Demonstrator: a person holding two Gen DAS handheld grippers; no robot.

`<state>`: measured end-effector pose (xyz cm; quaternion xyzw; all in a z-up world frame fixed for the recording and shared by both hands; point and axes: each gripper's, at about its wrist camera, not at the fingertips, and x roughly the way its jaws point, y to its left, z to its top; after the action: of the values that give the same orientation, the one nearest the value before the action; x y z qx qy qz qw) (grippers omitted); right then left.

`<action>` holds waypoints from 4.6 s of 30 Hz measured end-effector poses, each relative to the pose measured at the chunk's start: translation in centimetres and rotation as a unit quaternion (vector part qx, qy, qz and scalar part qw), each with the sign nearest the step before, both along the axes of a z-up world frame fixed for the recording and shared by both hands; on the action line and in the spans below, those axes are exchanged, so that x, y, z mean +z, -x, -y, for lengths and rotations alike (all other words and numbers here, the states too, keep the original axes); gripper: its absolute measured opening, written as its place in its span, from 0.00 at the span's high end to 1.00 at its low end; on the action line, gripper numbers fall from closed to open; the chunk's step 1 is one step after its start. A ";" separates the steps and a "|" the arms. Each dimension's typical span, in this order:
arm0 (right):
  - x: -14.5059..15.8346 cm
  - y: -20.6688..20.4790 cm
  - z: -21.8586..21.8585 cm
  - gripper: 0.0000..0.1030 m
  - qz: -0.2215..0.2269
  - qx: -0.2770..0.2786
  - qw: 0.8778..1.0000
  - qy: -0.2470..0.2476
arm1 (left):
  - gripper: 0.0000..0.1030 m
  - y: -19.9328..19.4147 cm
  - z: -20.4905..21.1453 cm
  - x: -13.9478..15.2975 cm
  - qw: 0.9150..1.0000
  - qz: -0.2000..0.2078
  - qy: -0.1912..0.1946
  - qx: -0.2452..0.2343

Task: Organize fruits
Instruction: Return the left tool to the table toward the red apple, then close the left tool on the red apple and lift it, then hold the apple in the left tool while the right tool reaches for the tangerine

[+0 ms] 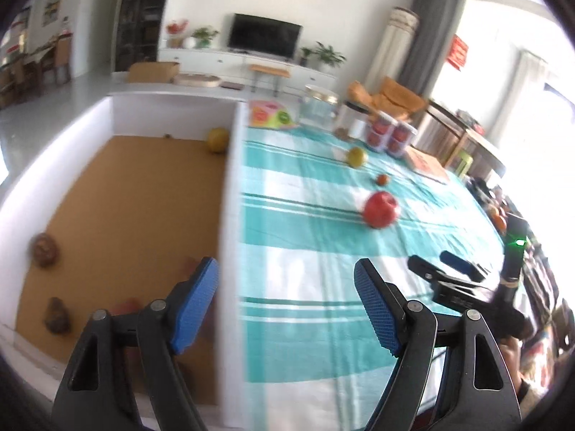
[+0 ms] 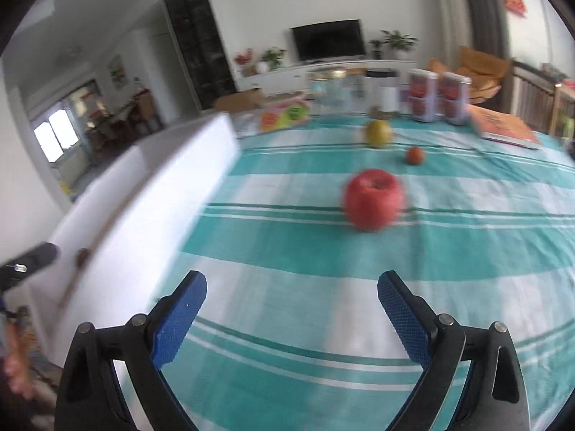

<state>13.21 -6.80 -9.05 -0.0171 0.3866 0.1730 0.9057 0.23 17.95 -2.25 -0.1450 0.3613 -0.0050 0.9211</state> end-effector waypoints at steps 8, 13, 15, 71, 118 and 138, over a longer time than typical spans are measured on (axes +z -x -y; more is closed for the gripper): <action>-3.6 -1.4 9.6 0.07 -0.006 -0.136 0.988 0.067 | 0.22 -6.9 11.2 -5.9 0.991 -0.052 0.003 -0.127; -3.5 -1.2 9.7 0.07 -0.013 -0.129 0.990 0.062 | 0.22 -10.5 12.5 -9.5 0.991 -0.066 -0.050 -0.105; -3.5 -1.1 9.6 0.07 -0.017 -0.132 0.989 0.063 | 0.22 -11.1 12.4 -10.6 0.991 -0.073 -0.066 -0.096; -5.0 -2.0 11.3 0.00 -0.069 -0.141 0.988 0.004 | 0.12 -24.6 17.5 -9.0 0.981 -0.061 -0.166 -0.080; -5.0 -2.0 11.3 0.00 -0.070 -0.140 0.988 0.003 | 0.10 -15.5 9.9 -11.8 0.986 -0.085 -0.136 -0.048; -2.5 -14.9 7.4 0.00 -0.079 -0.057 0.994 -0.051 | 0.08 -15.5 9.9 -11.8 0.986 -0.086 -0.136 -0.048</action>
<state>28.09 -14.24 -11.51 0.0651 0.4484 0.1413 0.8802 15.75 8.08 -14.07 -0.0010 0.4427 0.0119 0.8966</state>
